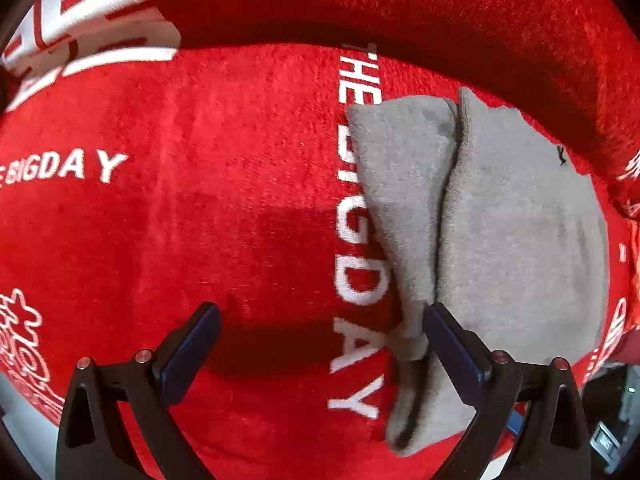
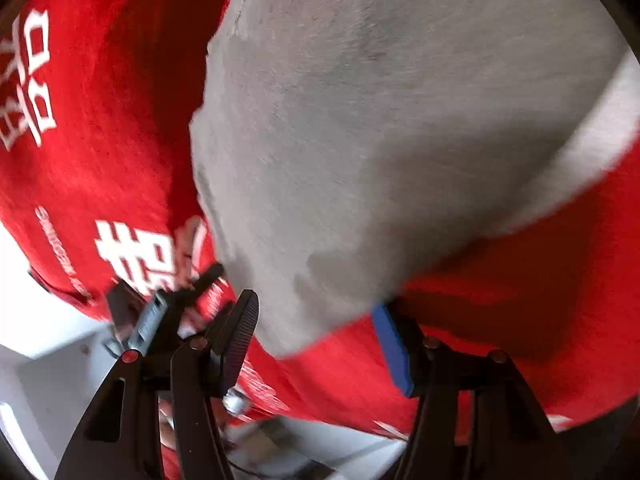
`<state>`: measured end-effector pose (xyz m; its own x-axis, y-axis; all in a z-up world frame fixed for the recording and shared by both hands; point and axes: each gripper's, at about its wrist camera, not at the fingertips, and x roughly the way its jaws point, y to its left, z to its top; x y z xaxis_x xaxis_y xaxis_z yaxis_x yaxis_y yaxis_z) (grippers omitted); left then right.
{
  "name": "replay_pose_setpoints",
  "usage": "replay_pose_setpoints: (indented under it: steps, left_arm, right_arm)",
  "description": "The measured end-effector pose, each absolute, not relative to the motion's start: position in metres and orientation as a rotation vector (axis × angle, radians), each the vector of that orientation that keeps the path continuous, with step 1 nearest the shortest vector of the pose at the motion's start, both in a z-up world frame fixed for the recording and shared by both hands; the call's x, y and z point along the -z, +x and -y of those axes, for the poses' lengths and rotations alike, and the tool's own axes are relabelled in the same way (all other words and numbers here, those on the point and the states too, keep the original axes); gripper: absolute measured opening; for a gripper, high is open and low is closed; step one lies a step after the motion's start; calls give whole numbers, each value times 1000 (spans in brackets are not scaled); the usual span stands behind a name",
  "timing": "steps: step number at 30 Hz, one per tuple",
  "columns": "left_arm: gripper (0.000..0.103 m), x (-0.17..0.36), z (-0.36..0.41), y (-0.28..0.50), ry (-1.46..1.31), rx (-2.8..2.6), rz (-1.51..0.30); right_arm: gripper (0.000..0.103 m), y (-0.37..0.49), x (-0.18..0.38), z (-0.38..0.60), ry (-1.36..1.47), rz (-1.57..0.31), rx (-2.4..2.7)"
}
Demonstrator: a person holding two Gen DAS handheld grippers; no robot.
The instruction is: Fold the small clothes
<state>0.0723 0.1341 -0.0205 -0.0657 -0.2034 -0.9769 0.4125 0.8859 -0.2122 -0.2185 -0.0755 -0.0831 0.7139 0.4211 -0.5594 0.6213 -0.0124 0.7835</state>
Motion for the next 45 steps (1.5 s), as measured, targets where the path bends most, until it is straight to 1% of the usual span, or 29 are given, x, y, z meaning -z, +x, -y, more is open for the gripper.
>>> replay_pose_setpoints:
  steps: [3,4,5,6,10,13,18,22,23,25,26,28,30,31,32,33,34,35,37,38,39,40,42,43,45]
  left_arm:
    - [102,25,-134,80,114,541,-1595]
    - [102,27,-133,81,99,546,-1606]
    - [102,29,-131,82,82,552,-1615]
    - [102,30,-130,83,65,562,-1623]
    - [102,35,-120,89,-64,649,-1680]
    - [102,38,-108,90,-164,735,-1738]
    - [102,45,-73,89,-256,852,-1792]
    - [102,44,-37,84,-228,892,-1764]
    - [102,44,-30,83,-203,892,-1755]
    - [102,44,-19,79,-136,880,-1746]
    - [101,46,-16,79,-119,877,-1748]
    - [101,50,-15,78,-80,865,-1756]
    - [101,50,-13,76,-62,860,-1750]
    - [101,49,-10,75,-52,848,-1743]
    - [94,48,-4,72,-44,837,-1737]
    - [88,47,0,70,-1,802,-1717]
    - [72,46,2,66,47,777,-1703]
    - [54,45,4,64,89,755,-1688]
    - [39,41,4,62,132,737,-1669]
    - [29,41,-3,67,117,737,-1668]
    - [24,40,-4,68,106,736,-1668]
    - [23,37,-6,68,89,741,-1668]
    - [16,34,-5,66,75,748,-1662]
    - [15,30,-8,67,59,758,-1659]
    - [15,22,-11,68,18,769,-1659]
  right_arm:
    - [63,-204,88,78,1706,-800,192]
    - [59,-200,89,79,1730,-797,187]
    - [30,-196,90,81,1757,-790,171]
    - [11,-194,89,82,1766,-791,152]
    - [10,-192,59,95,1729,-691,10]
    - [10,-192,39,102,1686,-666,-50]
    - [10,-185,31,107,1619,-721,-89]
    - [10,-186,43,93,1583,-836,-99]
    - [13,-187,43,90,1567,-870,-108]
    - [15,-191,40,85,1504,-979,-115]
    - [18,-192,37,86,1456,-1036,-118]
    - [24,-197,27,94,1381,-1078,-110]
    - [48,-199,15,113,1299,-1086,-59]
    - [48,-200,11,125,1263,-1080,-24]
    - [48,-196,6,140,1217,-1069,25]
    - [38,-192,5,150,1184,-1069,58]
    - [27,-187,4,160,1156,-1069,90]
    - [5,-177,6,171,1129,-1077,114]
    - [5,-164,10,182,1077,-1090,142]
    - [5,-154,14,184,1044,-1102,147]
    - [5,-147,16,186,1017,-1113,142]
    - [5,-141,21,186,1000,-1126,132]
    - [4,-130,42,180,973,-1202,103]
    - [3,-130,51,178,980,-1219,90]
    - [3,-132,52,181,1011,-1195,72]
